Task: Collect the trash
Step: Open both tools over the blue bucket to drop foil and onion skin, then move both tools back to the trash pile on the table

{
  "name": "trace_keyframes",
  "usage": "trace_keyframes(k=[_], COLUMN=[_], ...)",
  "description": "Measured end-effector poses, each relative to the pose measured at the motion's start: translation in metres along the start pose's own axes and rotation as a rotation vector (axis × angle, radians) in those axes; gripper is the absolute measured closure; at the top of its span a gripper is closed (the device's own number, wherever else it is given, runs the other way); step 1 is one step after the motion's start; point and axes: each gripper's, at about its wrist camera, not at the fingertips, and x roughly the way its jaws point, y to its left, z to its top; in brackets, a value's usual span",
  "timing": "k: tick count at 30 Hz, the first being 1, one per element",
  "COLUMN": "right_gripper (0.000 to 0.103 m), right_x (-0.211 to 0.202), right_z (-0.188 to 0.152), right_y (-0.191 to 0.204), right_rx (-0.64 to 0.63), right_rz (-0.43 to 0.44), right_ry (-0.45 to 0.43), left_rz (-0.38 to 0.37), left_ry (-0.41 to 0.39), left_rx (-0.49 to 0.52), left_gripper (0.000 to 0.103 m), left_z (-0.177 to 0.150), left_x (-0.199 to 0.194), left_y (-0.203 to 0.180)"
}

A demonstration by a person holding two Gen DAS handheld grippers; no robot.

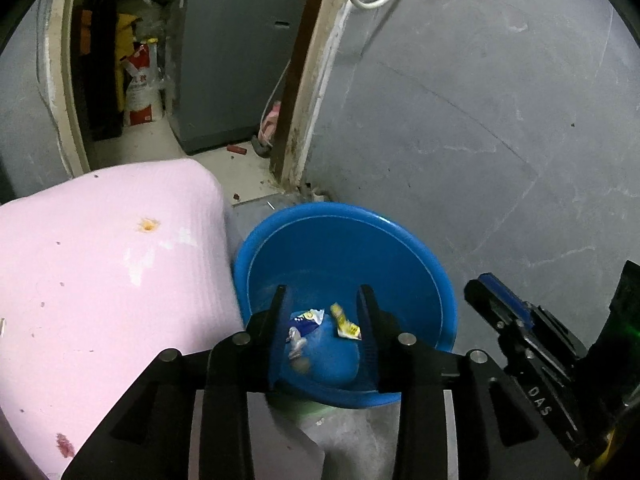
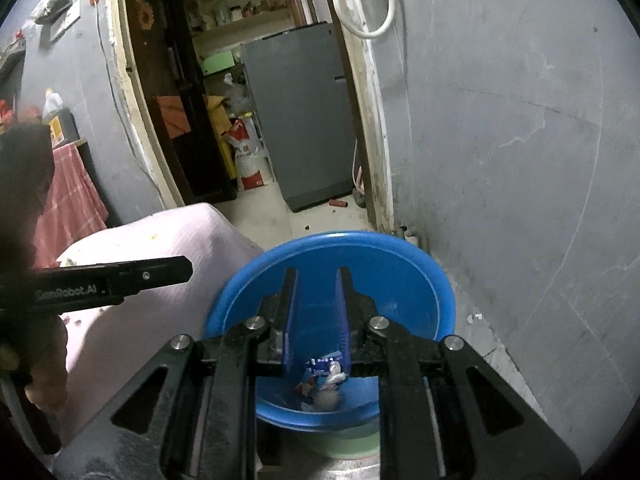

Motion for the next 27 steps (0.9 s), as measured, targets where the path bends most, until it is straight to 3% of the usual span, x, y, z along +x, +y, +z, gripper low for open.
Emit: trace_keyframes(k=[3, 8, 10, 14, 16, 21, 27], right_gripper=[0.082, 0.068, 0.063, 0.05, 0.046, 0.03, 0.007], right_x=[-0.01, -0.036, -0.044, -0.067, -0.077, -0.096, -0.114], right_z=[0.004, 0.021, 0.027, 0.038, 0.043, 0.052, 0.059], right_y=[0.003, 0.019, 0.026, 0.047, 0.058, 0.085, 0.118], right_rx=[-0.008, -0.031, -0.041, -0.065, -0.073, -0.093, -0.112], right_rz=[-0.003, -0.003, -0.002, 0.01, 0.013, 0.03, 0.06], right_ry=[-0.028, -0.1, -0.123, -0.187, -0.224, -0.302, -0.379], left_rz=[-0.007, -0.003, 0.003, 0.018, 0.03, 0.095, 0.135], left_ry=[-0.032, -0.111, -0.153, -0.243, -0.283, -0.402, -0.515], left_rx=[-0.015, -0.019, -0.024, -0.048, -0.058, -0.06, -0.097], left_gripper=[0.067, 0.058, 0.048, 0.038, 0.026, 0.01, 0.004], left_z=[-0.001, 0.005, 0.007, 0.008, 0.008, 0.004, -0.005], left_x=[-0.016, -0.052, -0.069, -0.106, -0.124, -0.169, -0.216], left_y=[0.004, 0.013, 0.017, 0.029, 0.036, 0.051, 0.073])
